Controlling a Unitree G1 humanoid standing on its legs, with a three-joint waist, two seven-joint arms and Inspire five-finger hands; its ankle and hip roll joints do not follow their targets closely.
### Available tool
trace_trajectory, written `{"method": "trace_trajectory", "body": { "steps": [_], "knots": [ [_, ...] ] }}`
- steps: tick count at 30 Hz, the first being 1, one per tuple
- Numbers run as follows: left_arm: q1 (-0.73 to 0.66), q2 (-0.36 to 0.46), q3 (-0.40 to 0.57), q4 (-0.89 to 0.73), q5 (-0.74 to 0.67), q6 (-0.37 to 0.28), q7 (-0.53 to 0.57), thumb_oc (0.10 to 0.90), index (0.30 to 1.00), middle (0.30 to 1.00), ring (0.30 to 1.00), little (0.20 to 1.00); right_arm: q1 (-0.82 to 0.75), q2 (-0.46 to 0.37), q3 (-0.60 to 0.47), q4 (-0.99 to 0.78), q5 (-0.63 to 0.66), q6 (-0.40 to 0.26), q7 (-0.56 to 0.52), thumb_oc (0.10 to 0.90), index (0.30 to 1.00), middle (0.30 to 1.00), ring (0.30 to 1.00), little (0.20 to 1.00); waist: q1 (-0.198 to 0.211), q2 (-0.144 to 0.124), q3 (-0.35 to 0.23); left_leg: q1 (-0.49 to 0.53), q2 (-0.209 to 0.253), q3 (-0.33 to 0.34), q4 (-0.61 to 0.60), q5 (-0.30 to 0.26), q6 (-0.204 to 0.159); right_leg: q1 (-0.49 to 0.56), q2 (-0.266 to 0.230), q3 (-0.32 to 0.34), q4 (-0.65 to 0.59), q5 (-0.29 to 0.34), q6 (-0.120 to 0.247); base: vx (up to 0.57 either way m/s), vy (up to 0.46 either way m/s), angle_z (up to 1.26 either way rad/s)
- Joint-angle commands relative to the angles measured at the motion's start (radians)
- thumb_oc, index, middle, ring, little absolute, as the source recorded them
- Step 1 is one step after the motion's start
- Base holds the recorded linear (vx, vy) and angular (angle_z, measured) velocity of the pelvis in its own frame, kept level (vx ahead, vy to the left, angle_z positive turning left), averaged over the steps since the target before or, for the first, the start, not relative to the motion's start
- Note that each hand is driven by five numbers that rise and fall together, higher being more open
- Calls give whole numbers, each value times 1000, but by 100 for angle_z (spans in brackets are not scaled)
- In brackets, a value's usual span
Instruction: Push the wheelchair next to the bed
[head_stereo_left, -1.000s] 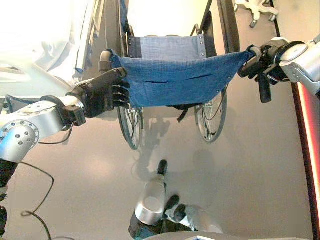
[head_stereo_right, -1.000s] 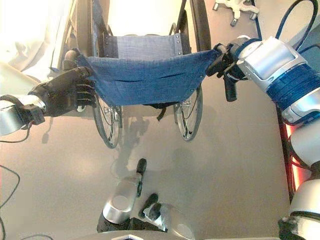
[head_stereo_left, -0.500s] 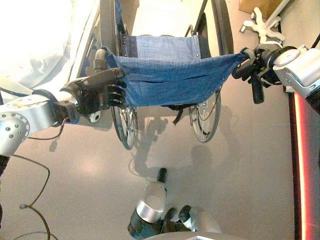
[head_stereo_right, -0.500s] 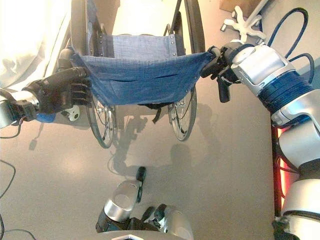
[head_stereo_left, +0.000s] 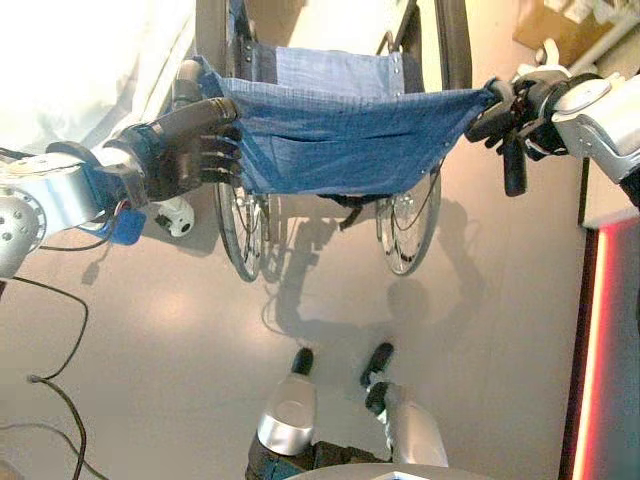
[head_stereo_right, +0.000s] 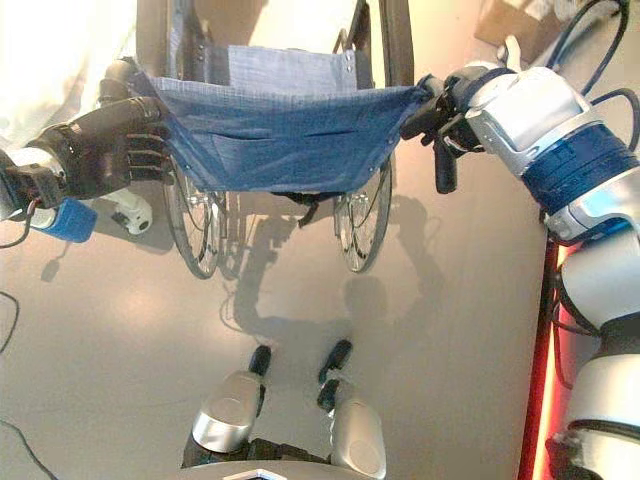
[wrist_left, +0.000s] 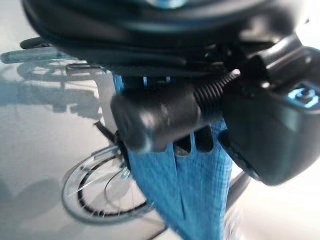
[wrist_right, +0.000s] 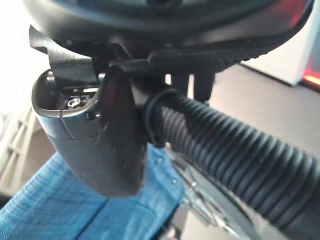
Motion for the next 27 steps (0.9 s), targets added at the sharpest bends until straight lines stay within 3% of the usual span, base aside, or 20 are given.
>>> {"method": "trace_trajectory", "body": {
  "steps": [1,2,3,6,10,11,13,15,16,18,20,23,24,26,27],
  "knots": [
    [-19,-53,84,49,16,-152,29,400,300,300,300,300,-178,-47,70,-133,-34,-170,89,400,300,300,300,300,-137,-6,-302,-132,111,-78,231,226,-71,109,-10,46,-119,13,113,202,-288,7],
    [-11,-60,89,55,25,-152,22,400,300,300,300,300,-192,-37,92,-121,-29,-177,84,400,300,300,300,300,-136,-16,-296,-178,105,-73,365,259,-71,121,-1,50,-119,7,88,200,-268,-9],
    [5,-69,94,55,32,-157,17,400,300,300,300,300,-204,-25,108,-105,-7,-193,69,400,300,300,300,300,-133,-21,-287,-222,87,-72,470,251,-63,132,5,46,-114,2,71,217,-274,-17],
    [38,-92,123,51,61,-162,10,400,300,300,300,300,-185,-16,87,-115,-4,-194,59,400,300,300,300,300,-124,-16,-280,-248,64,-45,453,219,-44,163,30,34,-108,-20,57,246,-153,-26],
    [106,-92,176,9,65,-171,22,400,300,300,300,300,-129,-20,43,-156,-60,-177,59,400,300,300,300,300,-105,13,-281,-221,39,20,216,229,-41,217,70,6,-114,-59,58,261,-28,25],
    [121,-95,189,-10,61,-179,21,400,300,300,300,300,-105,-25,22,-157,-72,-178,51,400,300,300,300,300,-95,34,-280,-240,38,70,115,252,-45,240,94,-20,-117,-81,51,318,-6,5],
    [146,-106,205,-29,70,-183,8,400,300,300,300,300,-71,-34,-4,-161,-83,-173,36,400,300,300,300,300,-80,49,-279,-256,34,117,26,290,-51,273,115,-40,-120,-109,43,369,2,16],
    [185,-130,224,-50,85,-190,-12,400,300,300,300,300,-26,-46,-33,-141,-115,-174,37,400,300,300,300,300,-51,76,-284,-307,39,181,-96,379,-71,326,164,-63,-130,-145,29,385,-1,17],
    [191,-130,227,-53,86,-190,-13,400,300,300,300,300,-22,-46,-36,-139,-120,-175,40,400,300,300,300,300,-52,74,-281,-301,34,182,-104,382,-72,334,162,-66,-130,-150,29,412,7,32],
    [225,-142,240,-68,88,-184,-34,400,300,300,300,300,19,-47,-50,-91,-169,-200,73,400,300,300,300,300,-19,96,-295,-346,32,205,-200,456,-89,375,206,-63,-123,-181,18,590,55,23],
    [251,-152,251,-85,100,-178,-45,400,300,300,300,300,40,-53,-59,-68,-201,-208,101,400,300,300,300,300,-9,95,-302,-343,7,210,-224,462,-97,406,216,-56,-100,-222,15,592,74,-40],
    [251,-143,263,-90,86,-156,-42,400,300,300,300,300,52,-50,-66,-54,-202,-213,109,400,300,300,300,300,-6,75,-323,-325,-14,225,-194,368,-49,402,210,-55,-32,-274,15,496,86,-69],
    [219,-133,247,-73,80,-135,-47,400,300,300,300,300,45,-45,-61,-46,-181,-208,106,400,300,300,300,300,-5,57,-325,-326,-22,227,-127,288,-12,398,189,-63,32,-312,14,519,74,-44],
    [192,-124,234,-63,79,-104,-43,400,300,300,300,300,36,-47,-54,-45,-172,-201,111,400,300,300,300,300,1,41,-329,-327,-29,228,-87,250,11,398,175,-67,67,-315,26,424,82,-16],
    [176,-110,225,-47,104,-83,-71,400,300,300,300,300,22,-56,-43,-42,-150,-193,115,400,300,300,300,300,2,21,-341,-306,-48,240,-81,213,50,392,152,-76,155,-250,73,324,119,-13]
  ]
}}
